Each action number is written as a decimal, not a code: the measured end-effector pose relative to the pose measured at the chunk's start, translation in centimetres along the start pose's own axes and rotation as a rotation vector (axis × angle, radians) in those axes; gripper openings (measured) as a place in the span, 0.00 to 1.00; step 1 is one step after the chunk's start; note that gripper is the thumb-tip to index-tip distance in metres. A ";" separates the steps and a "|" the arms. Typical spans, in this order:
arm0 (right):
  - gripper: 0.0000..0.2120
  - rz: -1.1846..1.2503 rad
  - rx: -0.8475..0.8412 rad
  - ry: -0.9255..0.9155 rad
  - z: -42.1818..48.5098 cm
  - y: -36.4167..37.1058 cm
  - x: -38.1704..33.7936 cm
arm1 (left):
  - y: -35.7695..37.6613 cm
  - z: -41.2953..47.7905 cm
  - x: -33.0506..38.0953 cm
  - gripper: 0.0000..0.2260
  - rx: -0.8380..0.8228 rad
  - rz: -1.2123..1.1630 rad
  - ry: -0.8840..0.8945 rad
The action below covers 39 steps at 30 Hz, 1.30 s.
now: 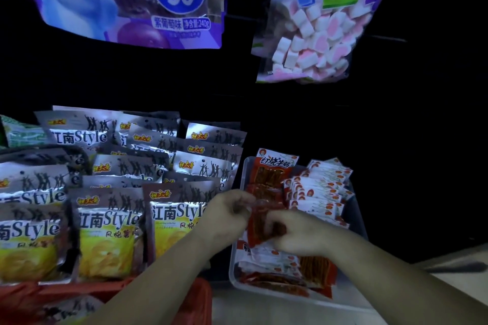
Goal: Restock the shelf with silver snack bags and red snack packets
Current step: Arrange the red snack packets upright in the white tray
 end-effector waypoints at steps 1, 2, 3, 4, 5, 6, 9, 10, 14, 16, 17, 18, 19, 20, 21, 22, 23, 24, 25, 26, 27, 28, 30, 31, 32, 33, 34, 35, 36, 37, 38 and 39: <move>0.08 0.046 0.019 0.007 0.2 0.3 0.0 | 0.1 0.1 -0.2 0.12 0.019 -0.010 0.007; 0.13 0.053 0.065 0.003 0.4 0.4 0.2 | 0.1 0.1 -0.4 0.12 0.043 -0.018 0.006; 0.20 0.030 0.117 -0.006 0.7 0.2 0.4 | 0.1 0.2 -0.5 0.13 0.073 -0.026 0.005; 0.26 0.022 0.155 -0.001 0.8 0.1 0.7 | 0.1 0.3 -0.6 0.14 0.101 -0.027 0.003; 0.31 0.067 0.179 0.003 0.8 -0.2 0.8 | 0.2 0.5 -0.6 0.14 0.122 -0.033 0.011; 0.31 0.148 0.203 0.010 0.9 -0.7 1.1 | 0.2 0.7 -0.6 0.15 0.139 -0.035 0.020; 0.14 0.356 0.488 -0.060 1.8 -1.9 2.0 | 0.1 1.4 -0.5 0.18 0.165 -0.069 0.027; 0.13 0.313 0.642 -0.059 2.3 -2.5 2.3 | 0.1 1.7 -0.5 0.19 0.170 -0.071 0.023; 0.29 -0.049 0.848 -0.035 5.6 -5.8 3.0 | 0.2 3.0 -0.9 0.18 0.191 -0.115 0.012; 0.36 -0.083 0.691 0.044 7.6 -7.0 2.9 | 0.5 3.5 -1.0 0.18 0.195 -0.138 -0.013; 0.35 -0.112 0.639 0.072 8.6 -7.3 3.0 | 0.6 3.8 -1.1 0.18 0.196 -0.148 -0.017; 0.33 -0.148 0.619 0.091 9.3 -7.3 3.3 | 0.7 4.0 -1.2 0.18 0.201 -0.150 -0.018; 0.28 -0.187 0.633 0.097 9.8 -7.2 3.6 | 0.7 4.1 -1.3 0.18 0.206 -0.155 -0.017; 0.23 -0.222 0.673 0.093 10.1 -7.1 3.9 | 0.7 4.2 -1.3 0.18 0.211 -0.150 -0.018; 0.17 -0.240 0.722 0.077 10.1 -6.8 4.1 | 0.7 4.2 -1.3 0.19 0.220 -0.149 -0.012; 0.12 -0.250 0.761 0.058 10.2 -6.5 4.3 | 0.6 4.2 -1.3 0.19 0.232 -0.150 -0.006; 0.09 -0.261 0.782 0.042 10.1 -6.2 4.4 | 0.6 4.2 -1.4 0.19 0.239 -0.158 0.000; 0.08 -0.275 0.781 0.035 9.8 -5.9 4.3 | 0.5 4.0 -1.4 0.18 0.242 -0.166 0.002; 0.08 -0.283 0.771 0.034 9.5 -5.7 4.1 | 0.5 3.9 -1.4 0.18 0.242 -0.173 0.003; 0.08 -0.280 0.772 0.026 9.1 -5.5 3.9 | 0.4 3.8 -1.4 0.17 0.240 -0.179 0.006; 0.09 -0.263 0.787 0.008 8.6 -5.5 3.6 | 0.3 3.7 -1.4 0.17 0.239 -0.182 0.011; 0.10 -0.234 0.810 -0.014 8.0 -5.8 3.3 | 0.3 3.5 -1.3 0.16 0.242 -0.184 0.013; 0.10 -0.185 0.845 -0.060 6.6 -7.0 2.2 | 0.0 3.0 -0.6 0.17 0.254 -0.197 0.018; 0.08 -0.158 0.832 -0.088 5.7 -7.7 1.5 | -0.2 2.6 -0.1 0.17 0.260 -0.211 0.023; 0.06 -0.125 0.796 -0.126 4.8 -8.2 0.7 | -0.5 2.2 0.7 0.17 0.263 -0.228 0.037; 0.04 -0.086 0.748 -0.166 3.6 -8.7 -0.3 | -0.8 1.7 1.4 0.16 0.263 -0.234 0.062; 0.02 -0.048 0.695 -0.207 2.2 -9.2 -1.4 | -1.2 1.2 2.2 0.16 0.262 -0.228 0.100; 0.02 -0.002 0.641 -0.243 0.7 -9.6 -2.6 | -1.7 0.5 3.0 0.18 0.239 -0.210 0.143; 0.03 0.063 0.593 -0.266 -0.9 -9.9 -3.7 | -2.1 -0.2 3.8 0.21 0.186 -0.192 0.186; 0.03 0.143 0.546 -0.281 -2.6 -10.1 -4.8 | -2.4 -0.9 4.6 0.26 0.114 -0.193 0.221; 0.03 0.229 0.510 -0.289 -4.2 -10.1 -5.6 | -2.6 -1.7 5.3 0.29 0.046 -0.208 0.245; 0.03 0.314 0.500 -0.296 -5.6 -10.1 -6.3 | -2.8 -2.6 6.1 0.30 0.002 -0.224 0.263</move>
Point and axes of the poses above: each hand's wrist, its own z-axis towards the middle knuckle, its own y-axis out of the palm, x = y × z, the point moved 1 cm from there along z, towards the middle knuckle, and after that the axes turned 2 degrees about -x, right-handed, at the moved point
